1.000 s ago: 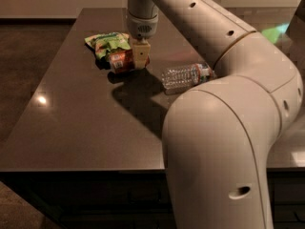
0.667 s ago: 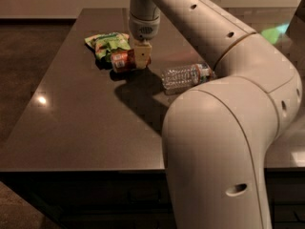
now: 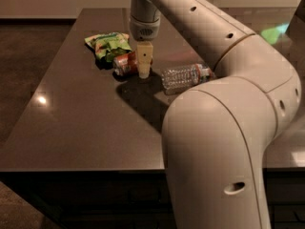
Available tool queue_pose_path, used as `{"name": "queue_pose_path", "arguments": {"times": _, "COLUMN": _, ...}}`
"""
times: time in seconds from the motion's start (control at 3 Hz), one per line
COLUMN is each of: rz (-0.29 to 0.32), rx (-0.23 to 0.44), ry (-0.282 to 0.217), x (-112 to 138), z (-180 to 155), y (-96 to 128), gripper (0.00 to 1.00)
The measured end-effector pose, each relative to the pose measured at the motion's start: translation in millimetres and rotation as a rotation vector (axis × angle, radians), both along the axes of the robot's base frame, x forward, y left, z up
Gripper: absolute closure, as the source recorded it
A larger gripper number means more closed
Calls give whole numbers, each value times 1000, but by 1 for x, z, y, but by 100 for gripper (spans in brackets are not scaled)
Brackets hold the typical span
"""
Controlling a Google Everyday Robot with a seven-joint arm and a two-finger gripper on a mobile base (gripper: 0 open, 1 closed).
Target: Move coke can near green rice chip bag
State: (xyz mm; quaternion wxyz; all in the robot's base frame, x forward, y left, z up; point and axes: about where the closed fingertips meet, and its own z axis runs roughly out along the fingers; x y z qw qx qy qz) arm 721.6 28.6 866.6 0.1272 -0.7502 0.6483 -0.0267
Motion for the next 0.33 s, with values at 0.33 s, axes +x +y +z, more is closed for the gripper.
{"name": "queue_pose_path", "arguments": {"times": 0.33, "rz": 0, "rx": 0, "ry": 0, "x": 0, "z": 0, "y": 0, "gripper": 0}}
